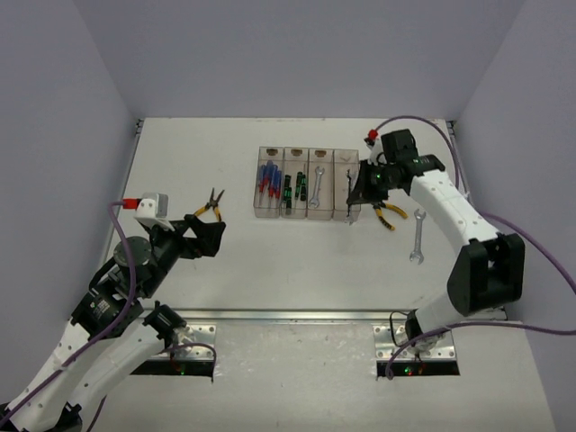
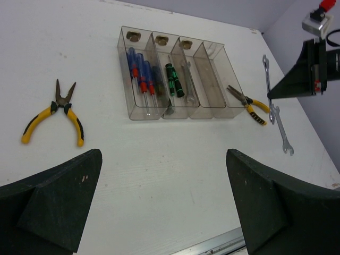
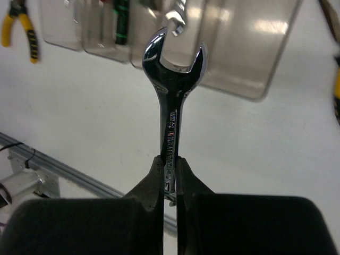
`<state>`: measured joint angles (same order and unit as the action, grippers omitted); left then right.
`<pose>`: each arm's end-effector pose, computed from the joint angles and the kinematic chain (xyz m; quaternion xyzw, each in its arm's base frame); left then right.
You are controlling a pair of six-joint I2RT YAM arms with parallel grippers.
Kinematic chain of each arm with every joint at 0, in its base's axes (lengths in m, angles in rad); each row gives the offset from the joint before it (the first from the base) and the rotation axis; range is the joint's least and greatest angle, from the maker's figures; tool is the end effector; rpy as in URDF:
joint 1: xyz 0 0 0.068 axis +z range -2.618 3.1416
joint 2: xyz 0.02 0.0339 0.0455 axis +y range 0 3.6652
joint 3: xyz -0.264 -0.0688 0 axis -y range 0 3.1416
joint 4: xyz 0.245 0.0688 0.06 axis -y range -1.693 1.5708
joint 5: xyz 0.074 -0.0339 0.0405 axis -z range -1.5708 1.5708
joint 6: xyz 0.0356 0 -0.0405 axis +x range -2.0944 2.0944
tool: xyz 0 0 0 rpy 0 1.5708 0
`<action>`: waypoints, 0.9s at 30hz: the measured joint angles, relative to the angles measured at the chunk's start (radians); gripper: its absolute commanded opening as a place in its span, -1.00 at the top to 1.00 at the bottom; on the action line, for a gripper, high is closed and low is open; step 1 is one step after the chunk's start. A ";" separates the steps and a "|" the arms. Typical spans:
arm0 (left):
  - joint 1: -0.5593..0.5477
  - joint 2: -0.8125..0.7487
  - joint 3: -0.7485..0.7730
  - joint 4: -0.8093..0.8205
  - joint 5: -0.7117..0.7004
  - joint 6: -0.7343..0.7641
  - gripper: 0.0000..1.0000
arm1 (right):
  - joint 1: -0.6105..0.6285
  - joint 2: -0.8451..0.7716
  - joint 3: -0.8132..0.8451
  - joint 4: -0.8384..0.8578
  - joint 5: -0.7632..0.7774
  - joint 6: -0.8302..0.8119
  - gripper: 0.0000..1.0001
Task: Sort the tools into containers
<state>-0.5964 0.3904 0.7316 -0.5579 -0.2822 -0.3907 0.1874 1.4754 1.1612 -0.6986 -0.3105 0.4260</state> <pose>0.0820 -0.0437 0.3292 -0.0084 0.7766 -0.1973 0.5982 0.2962 0.0672 0.2661 0.0708 0.9481 0.2239 0.2145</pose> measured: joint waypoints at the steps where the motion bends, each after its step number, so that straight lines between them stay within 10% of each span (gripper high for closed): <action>1: 0.000 0.000 0.000 0.000 -0.002 0.000 -1.00 | 0.025 0.055 0.076 0.005 -0.005 0.003 1.00; 16: 0.000 0.028 0.000 -0.002 -0.008 -0.004 -1.00 | 0.084 0.674 0.721 -0.075 0.069 0.069 0.86; 23: 0.000 0.028 0.000 -0.002 -0.008 -0.004 -1.00 | 0.094 0.768 0.794 -0.116 0.072 0.053 -0.15; 27: 0.000 0.029 0.000 -0.002 -0.009 -0.004 -1.00 | 0.100 0.766 0.799 -0.136 0.080 0.036 -0.37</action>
<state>-0.5964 0.4191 0.7315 -0.5602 -0.2913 -0.3943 0.2871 2.2418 1.9605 -0.8347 -0.2305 0.4623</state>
